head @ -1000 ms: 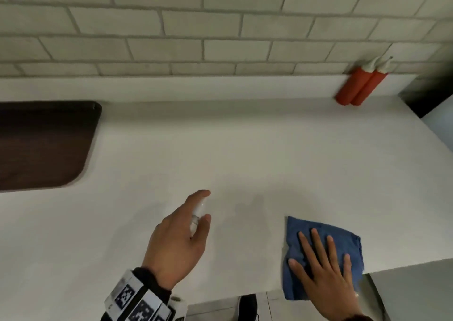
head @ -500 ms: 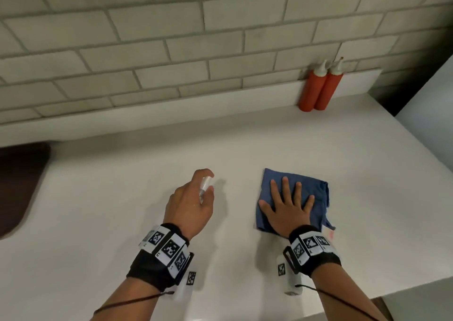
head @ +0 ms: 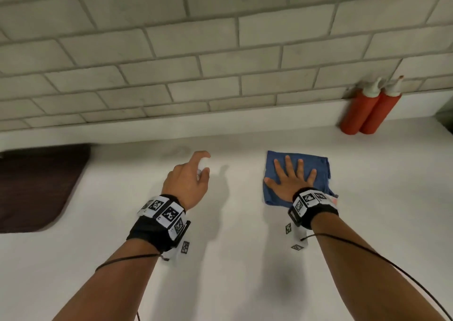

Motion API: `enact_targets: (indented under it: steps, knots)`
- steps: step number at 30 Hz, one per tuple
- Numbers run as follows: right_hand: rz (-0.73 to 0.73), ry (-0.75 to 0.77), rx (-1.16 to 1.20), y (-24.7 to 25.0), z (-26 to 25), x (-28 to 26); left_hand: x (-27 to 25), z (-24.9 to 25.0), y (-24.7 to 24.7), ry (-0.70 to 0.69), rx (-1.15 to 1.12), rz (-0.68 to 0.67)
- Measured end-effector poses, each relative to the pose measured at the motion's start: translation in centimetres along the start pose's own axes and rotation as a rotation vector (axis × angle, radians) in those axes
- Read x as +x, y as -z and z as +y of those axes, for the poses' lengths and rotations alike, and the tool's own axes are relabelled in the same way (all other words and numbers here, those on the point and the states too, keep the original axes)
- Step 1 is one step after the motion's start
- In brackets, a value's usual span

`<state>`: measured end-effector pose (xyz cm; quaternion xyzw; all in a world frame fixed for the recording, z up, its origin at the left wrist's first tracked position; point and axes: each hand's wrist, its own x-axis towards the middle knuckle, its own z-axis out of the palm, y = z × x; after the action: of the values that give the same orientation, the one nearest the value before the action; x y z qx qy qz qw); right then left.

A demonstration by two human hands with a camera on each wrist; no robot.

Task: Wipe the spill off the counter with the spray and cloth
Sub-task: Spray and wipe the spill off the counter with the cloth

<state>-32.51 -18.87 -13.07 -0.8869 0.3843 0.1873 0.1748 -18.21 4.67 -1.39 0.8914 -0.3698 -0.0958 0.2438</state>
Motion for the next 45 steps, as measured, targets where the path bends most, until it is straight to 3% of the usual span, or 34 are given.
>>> enact_targets:
  steps: [5, 13, 17, 23, 30, 33, 37, 40, 42, 45]
  knots:
    - [0.020, 0.123, -0.041, -1.3, -5.2, 0.7, 0.0, -3.2, 2.0, 0.059, 0.022, 0.090]
    - [0.086, 0.285, -0.143, -7.9, -7.9, -5.8, 0.0, -6.7, 2.9, 0.098, 0.062, 0.164]
    - [0.124, 0.253, -0.114, -9.9, -8.4, -7.1, 0.8, -9.2, 4.3, 0.098, 0.097, 0.093]
    - [0.039, 0.168, -0.083, -6.9, -10.9, -5.0, 1.1, -13.0, 6.5, 0.082, 0.073, 0.123]
    - [0.018, 0.095, -0.064, -3.1, -22.7, 2.8, -0.8, -19.7, 11.1, 0.029, -0.006, 0.109]
    - [0.006, 0.149, -0.078, -3.7, -30.0, 3.5, -2.3, -23.7, 13.3, 0.067, 0.000, 0.119]
    - [-0.007, 0.362, -0.162, -8.7, -38.6, -1.1, -4.5, -29.0, 16.2, 0.153, -0.036, 0.126]
    - [-0.009, 0.530, -0.234, -13.4, -41.2, -7.3, -6.2, -31.5, 17.1, 0.170, -0.089, 0.109]
    - [0.035, 0.549, -0.219, -15.6, -41.3, -9.8, -7.1, -32.8, 17.3, 0.170, -0.115, 0.091]
    - [0.031, 0.506, -0.216, -14.2, -40.4, -9.0, -8.1, -33.8, 17.3, 0.161, -0.140, 0.080]
